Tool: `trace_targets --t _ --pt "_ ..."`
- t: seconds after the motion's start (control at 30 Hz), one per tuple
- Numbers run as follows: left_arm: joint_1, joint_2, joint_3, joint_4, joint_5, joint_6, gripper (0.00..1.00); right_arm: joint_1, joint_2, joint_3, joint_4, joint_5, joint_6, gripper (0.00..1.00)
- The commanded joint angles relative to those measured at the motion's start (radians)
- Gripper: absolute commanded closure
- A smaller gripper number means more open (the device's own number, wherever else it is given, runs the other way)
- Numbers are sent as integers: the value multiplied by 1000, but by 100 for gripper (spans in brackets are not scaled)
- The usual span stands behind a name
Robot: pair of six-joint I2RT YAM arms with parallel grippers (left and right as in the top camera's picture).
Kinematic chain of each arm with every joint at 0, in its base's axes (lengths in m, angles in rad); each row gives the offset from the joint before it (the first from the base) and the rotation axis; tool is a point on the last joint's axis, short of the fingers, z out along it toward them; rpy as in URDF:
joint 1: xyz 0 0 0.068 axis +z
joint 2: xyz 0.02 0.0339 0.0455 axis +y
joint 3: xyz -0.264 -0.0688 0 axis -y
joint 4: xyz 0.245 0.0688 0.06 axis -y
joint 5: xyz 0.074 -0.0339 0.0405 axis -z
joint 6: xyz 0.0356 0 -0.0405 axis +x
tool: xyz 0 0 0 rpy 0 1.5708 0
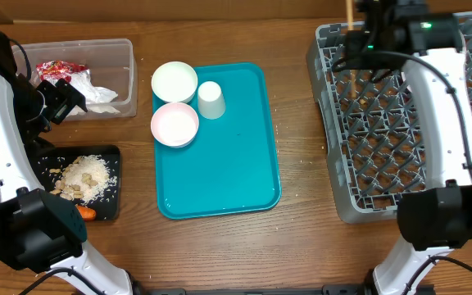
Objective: Sort waste into correct bins and load items into the dishwasher rack
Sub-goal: 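Carry the chopstick right and drop it into the dish rack, then move the right gripper to the white cup and grasp it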
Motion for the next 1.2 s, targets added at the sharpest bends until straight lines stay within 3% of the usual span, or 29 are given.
trace_targets --t 0.0,0.1,0.13,0.23,0.5,0.6,0.7,0.77,0.97,1.17 --pt "-7 -26 -3 -2 4 -14 0 -48 28 -47 11 -58 -51 96" --pt "-7 -26 -3 -2 3 -14 0 -57 39 -134 67 -78 -50 95" --pt "-7 -26 -3 -2 4 -14 0 -57 43 -156 85 -78 -50 88" --pt "-7 -26 -3 -1 4 -14 0 -55 59 -218 137 -78 -49 83" --pt "-7 -26 -3 -1 3 -14 0 -54 63 -187 52 -156 -42 62" --pt "-7 -26 -3 -1 4 -14 0 -45 28 -149 20 -274 -41 45" --pt "-7 -26 -3 -2 3 -14 0 -11 -16 -137 60 -468 -39 14" --pt "-7 -26 -3 -2 4 -14 0 22 -20 -137 111 -571 -39 0" --pt "-7 -26 -3 -1 4 -14 0 188 21 -138 304 -669 -34 0" --pt "-7 -26 -3 -1 3 -14 0 390 113 -138 470 -248 163 0"
